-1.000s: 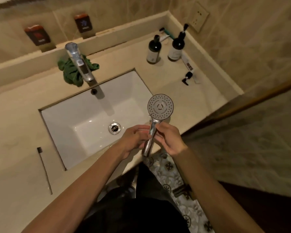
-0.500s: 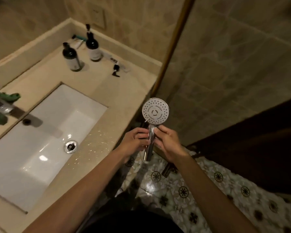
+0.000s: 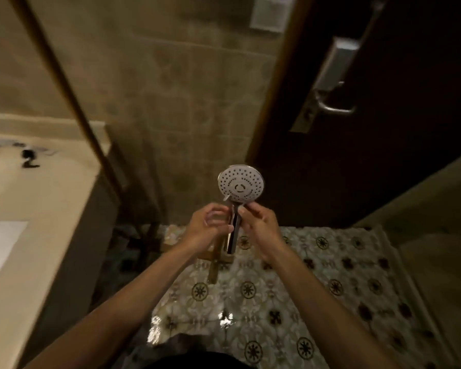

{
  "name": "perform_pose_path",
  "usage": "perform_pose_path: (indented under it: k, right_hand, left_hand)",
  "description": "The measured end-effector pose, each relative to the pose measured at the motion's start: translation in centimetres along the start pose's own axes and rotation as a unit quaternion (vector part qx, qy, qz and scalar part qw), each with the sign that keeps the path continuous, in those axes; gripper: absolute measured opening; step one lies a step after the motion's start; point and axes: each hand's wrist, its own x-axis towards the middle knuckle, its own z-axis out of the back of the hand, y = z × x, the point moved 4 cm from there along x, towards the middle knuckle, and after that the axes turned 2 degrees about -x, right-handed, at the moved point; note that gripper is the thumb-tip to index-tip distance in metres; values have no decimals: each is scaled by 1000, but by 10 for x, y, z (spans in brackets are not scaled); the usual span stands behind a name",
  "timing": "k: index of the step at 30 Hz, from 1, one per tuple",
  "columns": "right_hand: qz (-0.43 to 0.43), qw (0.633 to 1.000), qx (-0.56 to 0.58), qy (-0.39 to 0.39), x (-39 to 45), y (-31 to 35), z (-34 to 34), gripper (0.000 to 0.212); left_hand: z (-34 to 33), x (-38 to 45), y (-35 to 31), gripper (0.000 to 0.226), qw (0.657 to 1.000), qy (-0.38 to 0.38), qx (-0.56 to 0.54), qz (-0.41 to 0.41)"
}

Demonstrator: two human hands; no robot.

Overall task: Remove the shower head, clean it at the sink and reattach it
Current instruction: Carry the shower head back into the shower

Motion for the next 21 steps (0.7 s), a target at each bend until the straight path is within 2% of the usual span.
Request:
perform_pose_path:
  k: [10,21]
  right_hand:
    - [103,981,38,-161,-61,54,219,27]
    - [160,921,37,-353,-106,109,399,29]
  left_hand:
    - [-234,26,-33,41,979,178,56,-79]
    - [-451,49,-80,39,932,338,82,-105]
